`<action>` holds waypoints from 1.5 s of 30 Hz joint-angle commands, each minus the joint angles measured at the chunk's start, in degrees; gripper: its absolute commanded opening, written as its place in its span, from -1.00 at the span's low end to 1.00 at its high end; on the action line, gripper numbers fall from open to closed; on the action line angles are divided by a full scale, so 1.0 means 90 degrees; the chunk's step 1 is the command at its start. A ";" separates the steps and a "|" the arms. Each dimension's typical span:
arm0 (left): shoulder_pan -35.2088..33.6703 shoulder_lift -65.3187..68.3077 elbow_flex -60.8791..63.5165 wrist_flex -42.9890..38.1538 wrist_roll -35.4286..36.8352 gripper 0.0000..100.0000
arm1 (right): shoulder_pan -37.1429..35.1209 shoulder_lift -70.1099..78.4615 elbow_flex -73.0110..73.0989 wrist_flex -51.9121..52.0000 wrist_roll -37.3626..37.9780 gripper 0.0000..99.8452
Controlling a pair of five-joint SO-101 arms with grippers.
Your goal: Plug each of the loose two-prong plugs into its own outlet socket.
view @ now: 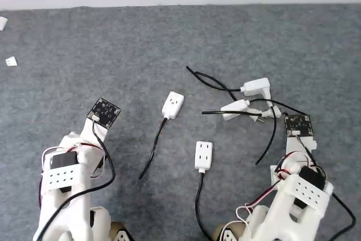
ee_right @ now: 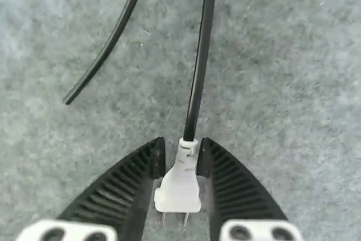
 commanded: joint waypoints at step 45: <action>-0.0039 -0.0078 -0.0190 -0.0137 0.0049 -0.77 | 0.0220 -0.0073 0.0117 -0.0308 -0.0654 -0.81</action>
